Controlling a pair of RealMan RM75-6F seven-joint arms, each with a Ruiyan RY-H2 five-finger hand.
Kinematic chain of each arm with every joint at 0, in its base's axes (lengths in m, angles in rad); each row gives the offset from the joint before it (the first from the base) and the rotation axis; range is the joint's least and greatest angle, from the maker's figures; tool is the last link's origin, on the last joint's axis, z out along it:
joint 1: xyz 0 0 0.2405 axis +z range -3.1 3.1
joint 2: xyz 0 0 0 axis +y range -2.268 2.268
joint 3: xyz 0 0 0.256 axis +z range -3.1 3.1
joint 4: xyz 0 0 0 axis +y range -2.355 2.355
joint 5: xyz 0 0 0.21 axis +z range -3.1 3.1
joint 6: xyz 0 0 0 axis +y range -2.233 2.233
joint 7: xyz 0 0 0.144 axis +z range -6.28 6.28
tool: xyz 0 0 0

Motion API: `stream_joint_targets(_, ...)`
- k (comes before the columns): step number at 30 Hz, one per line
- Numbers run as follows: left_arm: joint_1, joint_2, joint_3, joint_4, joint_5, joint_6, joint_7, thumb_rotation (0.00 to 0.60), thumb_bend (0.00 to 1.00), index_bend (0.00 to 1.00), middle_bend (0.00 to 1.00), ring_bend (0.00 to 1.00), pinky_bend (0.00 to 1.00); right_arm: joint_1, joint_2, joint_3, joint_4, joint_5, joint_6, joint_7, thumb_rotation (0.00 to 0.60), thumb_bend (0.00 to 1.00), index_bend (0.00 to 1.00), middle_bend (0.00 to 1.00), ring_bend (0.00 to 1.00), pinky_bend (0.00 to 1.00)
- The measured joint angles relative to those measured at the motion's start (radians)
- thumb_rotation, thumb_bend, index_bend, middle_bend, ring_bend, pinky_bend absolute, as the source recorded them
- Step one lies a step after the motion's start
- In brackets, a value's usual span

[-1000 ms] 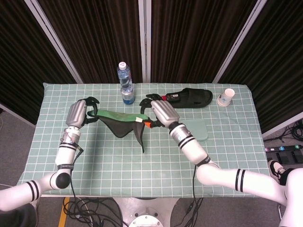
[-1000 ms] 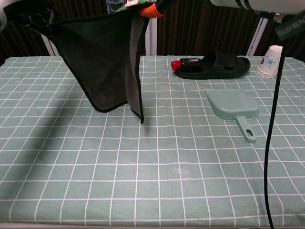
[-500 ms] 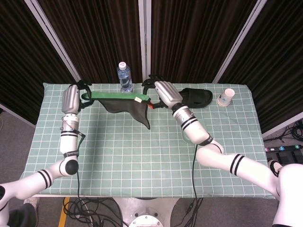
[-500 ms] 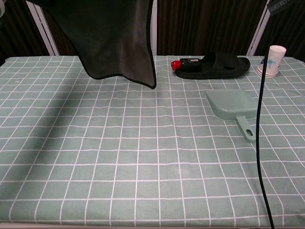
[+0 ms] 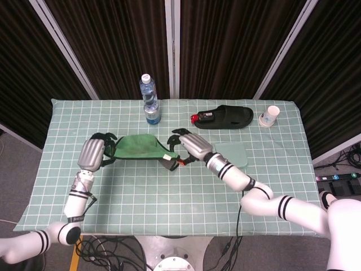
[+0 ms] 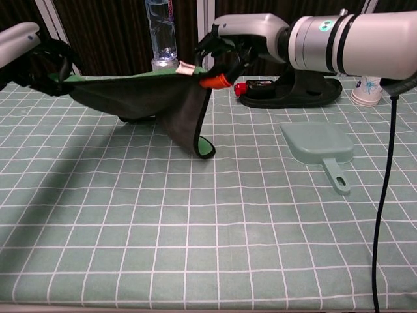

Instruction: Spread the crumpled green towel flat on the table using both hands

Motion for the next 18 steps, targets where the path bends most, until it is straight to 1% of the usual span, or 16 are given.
stream_joint_targets(1, 0.015, 0.006, 0.018, -0.006, 0.022, 0.014, -0.001, 0.600, 0.44, 0.80, 0.47, 0.38, 0.26, -0.004, 0.002, -0.013, -0.008, -0.016, 0.002, 0.008, 0.600, 0.50, 0.64, 0.25, 0.05, 0.00)
stream_joint_targets(6, 0.064, 0.030, 0.073, -0.027, 0.091, 0.052, -0.008, 0.600, 0.44, 0.80, 0.47, 0.38, 0.26, -0.012, 0.007, -0.080, -0.043, -0.079, 0.005, 0.040, 0.600, 0.50, 0.63, 0.25, 0.04, 0.00)
stream_joint_targets(13, 0.118, 0.060, 0.154, -0.064, 0.176, 0.072, -0.013, 0.600, 0.42, 0.80, 0.47, 0.38, 0.26, -0.015, 0.012, -0.157, -0.070, -0.126, 0.007, 0.026, 0.598, 0.50, 0.62, 0.24, 0.02, 0.00)
stream_joint_targets(18, 0.128, 0.062, 0.180, -0.074, 0.195, 0.047, 0.025, 0.600, 0.39, 0.79, 0.47, 0.38, 0.26, -0.027, -0.011, -0.194, -0.064, -0.134, 0.032, -0.015, 0.587, 0.49, 0.61, 0.24, 0.02, 0.00)
